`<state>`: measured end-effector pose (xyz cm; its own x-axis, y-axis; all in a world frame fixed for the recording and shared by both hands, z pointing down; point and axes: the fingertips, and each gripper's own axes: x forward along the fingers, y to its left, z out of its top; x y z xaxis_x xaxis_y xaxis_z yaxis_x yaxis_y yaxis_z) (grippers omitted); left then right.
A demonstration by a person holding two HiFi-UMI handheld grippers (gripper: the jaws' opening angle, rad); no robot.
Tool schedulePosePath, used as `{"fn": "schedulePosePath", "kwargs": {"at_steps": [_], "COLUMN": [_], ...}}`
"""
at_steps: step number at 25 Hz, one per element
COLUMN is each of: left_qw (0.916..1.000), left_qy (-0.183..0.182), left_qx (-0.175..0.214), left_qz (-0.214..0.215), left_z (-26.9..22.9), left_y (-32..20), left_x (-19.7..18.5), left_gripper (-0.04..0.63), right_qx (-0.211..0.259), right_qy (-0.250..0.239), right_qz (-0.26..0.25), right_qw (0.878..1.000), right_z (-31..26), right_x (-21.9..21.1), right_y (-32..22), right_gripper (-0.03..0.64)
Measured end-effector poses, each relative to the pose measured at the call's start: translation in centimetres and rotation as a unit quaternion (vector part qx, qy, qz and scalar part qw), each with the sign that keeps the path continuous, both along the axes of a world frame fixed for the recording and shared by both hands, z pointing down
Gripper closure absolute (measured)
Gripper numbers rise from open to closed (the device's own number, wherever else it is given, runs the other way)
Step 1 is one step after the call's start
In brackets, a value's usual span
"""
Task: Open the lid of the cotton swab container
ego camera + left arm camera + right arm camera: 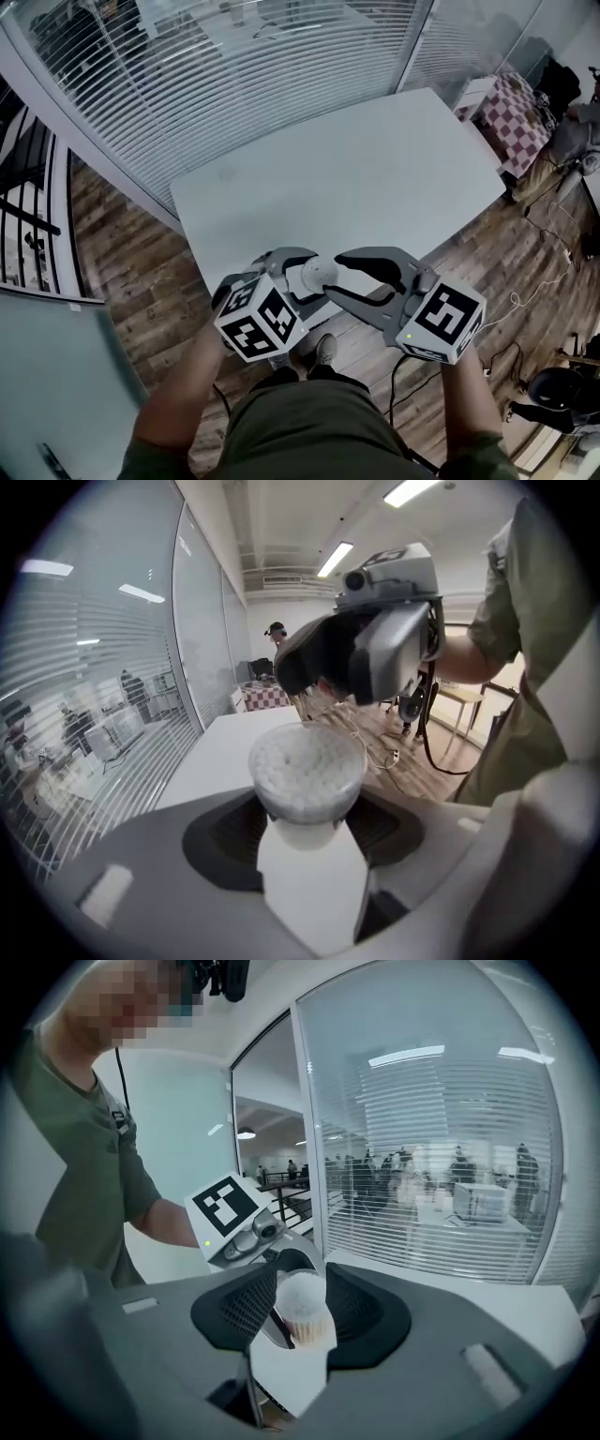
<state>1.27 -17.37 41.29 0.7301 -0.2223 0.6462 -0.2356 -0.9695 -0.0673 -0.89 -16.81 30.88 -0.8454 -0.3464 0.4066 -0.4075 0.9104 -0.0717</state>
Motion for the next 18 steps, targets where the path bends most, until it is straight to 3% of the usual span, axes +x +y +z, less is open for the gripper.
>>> {"fn": "schedulePosePath", "kwargs": {"at_steps": [8, 18], "left_qw": [0.9999, 0.9998], "left_qy": [-0.001, -0.002], "left_qx": [0.016, 0.019], "left_qz": [0.005, 0.008], "left_z": [-1.3, -1.6], "left_y": [0.2, 1.6], "left_x": [-0.5, -0.8], "left_gripper": [0.328, 0.328], "right_qx": [0.006, -0.03], "right_qy": [0.078, 0.125], "right_qz": [-0.048, -0.056], "right_qw": [0.996, 0.99], "right_z": [-0.7, 1.9], "right_x": [-2.1, -4.1], "right_y": [0.5, 1.3], "right_gripper": [0.361, 0.341]}}
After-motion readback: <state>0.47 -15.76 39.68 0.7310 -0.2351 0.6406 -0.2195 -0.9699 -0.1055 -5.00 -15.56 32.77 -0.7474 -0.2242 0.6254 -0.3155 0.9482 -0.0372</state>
